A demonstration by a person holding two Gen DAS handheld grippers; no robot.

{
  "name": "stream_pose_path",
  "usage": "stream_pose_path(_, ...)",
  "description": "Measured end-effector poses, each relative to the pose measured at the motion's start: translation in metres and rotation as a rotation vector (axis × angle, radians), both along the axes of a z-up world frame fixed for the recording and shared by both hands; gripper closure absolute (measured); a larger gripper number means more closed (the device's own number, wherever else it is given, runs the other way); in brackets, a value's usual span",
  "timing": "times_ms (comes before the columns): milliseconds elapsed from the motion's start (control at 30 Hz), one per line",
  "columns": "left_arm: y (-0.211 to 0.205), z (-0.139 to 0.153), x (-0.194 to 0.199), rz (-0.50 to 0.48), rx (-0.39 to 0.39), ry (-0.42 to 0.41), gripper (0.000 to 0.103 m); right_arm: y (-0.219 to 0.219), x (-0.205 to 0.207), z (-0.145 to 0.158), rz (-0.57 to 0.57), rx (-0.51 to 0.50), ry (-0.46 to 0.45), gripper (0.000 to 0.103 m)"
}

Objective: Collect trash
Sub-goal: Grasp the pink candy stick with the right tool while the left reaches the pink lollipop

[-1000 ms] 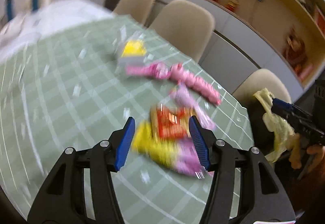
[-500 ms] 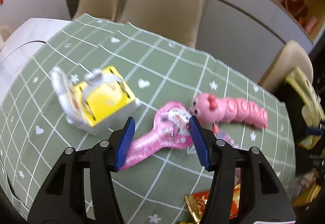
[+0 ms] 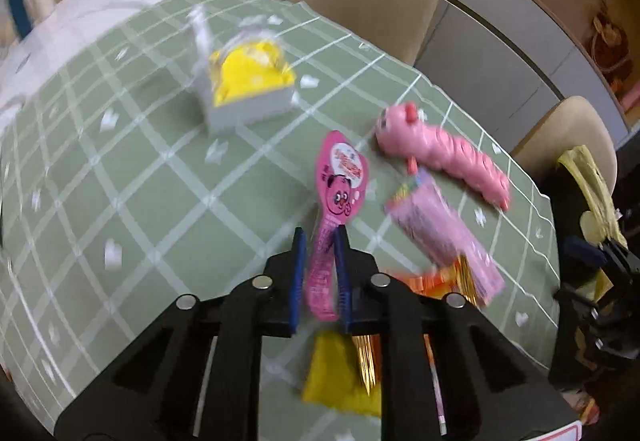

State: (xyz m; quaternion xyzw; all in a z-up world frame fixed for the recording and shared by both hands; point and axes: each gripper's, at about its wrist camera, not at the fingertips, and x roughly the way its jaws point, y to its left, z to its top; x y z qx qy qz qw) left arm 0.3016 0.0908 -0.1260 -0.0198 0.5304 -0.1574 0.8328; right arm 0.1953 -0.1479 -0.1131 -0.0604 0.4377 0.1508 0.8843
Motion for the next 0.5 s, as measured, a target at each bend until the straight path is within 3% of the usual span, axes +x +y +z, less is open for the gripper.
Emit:
stream_pose_path(100, 0.013, -0.001, -0.026, 0.060, -0.055, 0.023, 0.091, 0.014, 0.008, 0.001, 0.010, -0.058, -0.050, 0.048)
stream_pose_path(233, 0.032, 0.006, -0.058, 0.107, -0.110, 0.019, 0.091, 0.030, 0.031, 0.003, 0.120, 0.123, 0.010, 0.048)
stream_pose_path(333, 0.042, 0.007, -0.075, 0.143, -0.108, 0.012, 0.090, 0.053, 0.055, -0.004, 0.154, 0.133, 0.031, 0.049)
stream_pose_path(433, 0.055, 0.009, -0.088, 0.191, -0.125, 0.009, 0.078, 0.071, 0.080, -0.019, 0.165, 0.133, 0.096, 0.058)
stream_pose_path(500, 0.062, 0.010, -0.095, 0.220, -0.141, 0.005, 0.076, 0.082, 0.089, -0.026, 0.159, 0.123, 0.130, 0.059)
